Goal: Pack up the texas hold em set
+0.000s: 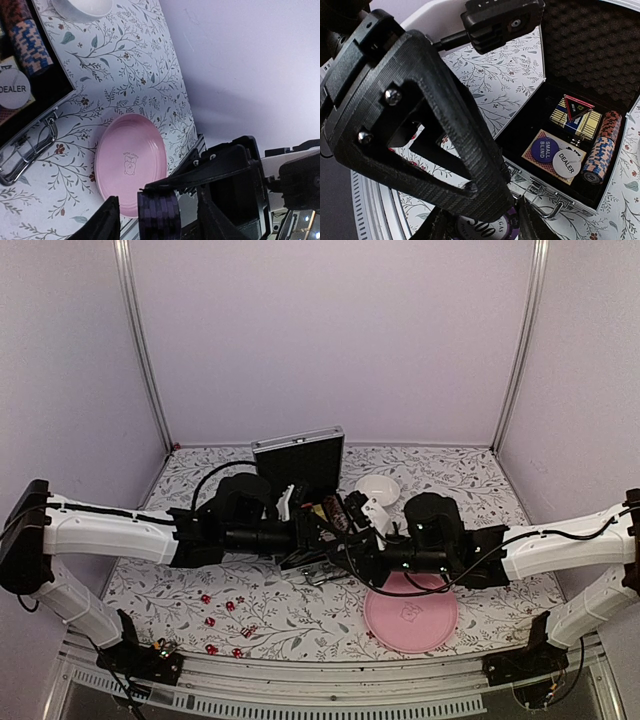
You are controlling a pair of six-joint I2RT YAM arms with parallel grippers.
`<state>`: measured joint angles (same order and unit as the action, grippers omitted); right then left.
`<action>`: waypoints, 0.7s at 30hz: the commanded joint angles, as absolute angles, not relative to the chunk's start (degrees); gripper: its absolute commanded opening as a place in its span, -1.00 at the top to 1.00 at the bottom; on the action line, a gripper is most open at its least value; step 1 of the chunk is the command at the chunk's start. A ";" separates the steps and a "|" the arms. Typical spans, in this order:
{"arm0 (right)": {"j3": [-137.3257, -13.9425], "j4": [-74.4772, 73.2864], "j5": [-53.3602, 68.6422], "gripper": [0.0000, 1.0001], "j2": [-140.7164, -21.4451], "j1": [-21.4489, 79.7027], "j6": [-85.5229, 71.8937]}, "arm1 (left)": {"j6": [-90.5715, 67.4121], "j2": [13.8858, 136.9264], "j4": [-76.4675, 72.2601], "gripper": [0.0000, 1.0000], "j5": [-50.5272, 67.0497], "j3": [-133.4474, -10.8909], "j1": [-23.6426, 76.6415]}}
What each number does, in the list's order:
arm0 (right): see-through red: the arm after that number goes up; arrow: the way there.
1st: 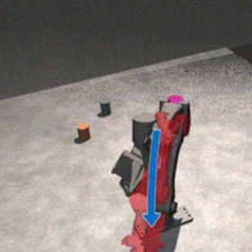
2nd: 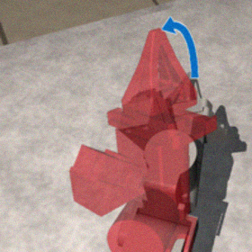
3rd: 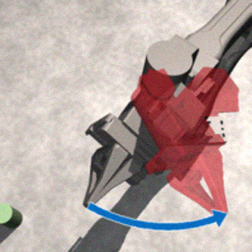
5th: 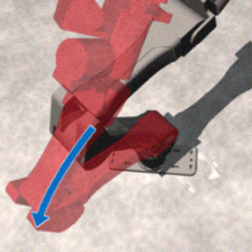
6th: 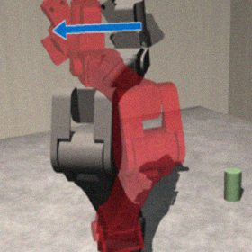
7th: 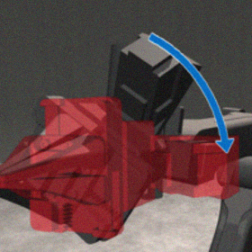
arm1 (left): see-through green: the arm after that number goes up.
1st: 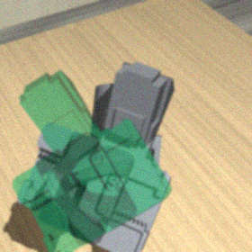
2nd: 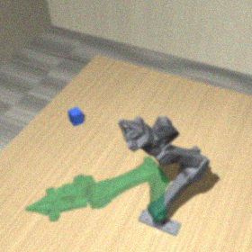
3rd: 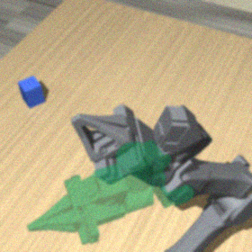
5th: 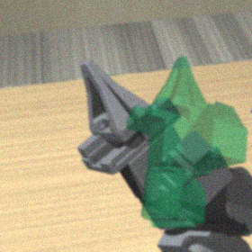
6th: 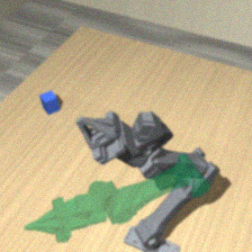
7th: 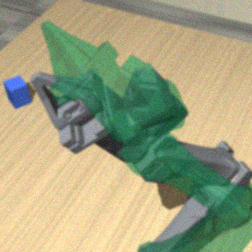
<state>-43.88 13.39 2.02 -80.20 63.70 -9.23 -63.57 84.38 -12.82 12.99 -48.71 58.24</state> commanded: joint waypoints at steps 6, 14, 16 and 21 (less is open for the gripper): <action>-45.45 16.92 0.59 0.28 -80.55 64.07 -8.24 | -62.53 85.94 -9.06 0.06 13.49 -51.48 58.92; -45.61 17.11 0.26 0.28 -80.60 64.07 -8.36 | -62.75 86.44 -7.28 0.11 13.42 -50.76 59.10; -45.53 17.18 0.18 0.28 -80.72 64.07 -8.27 | -62.48 86.36 -6.17 0.14 12.51 -50.67 59.14; -45.67 17.14 0.31 0.28 -80.75 64.11 -8.17 | -62.04 86.69 -4.80 0.21 12.52 -50.82 59.11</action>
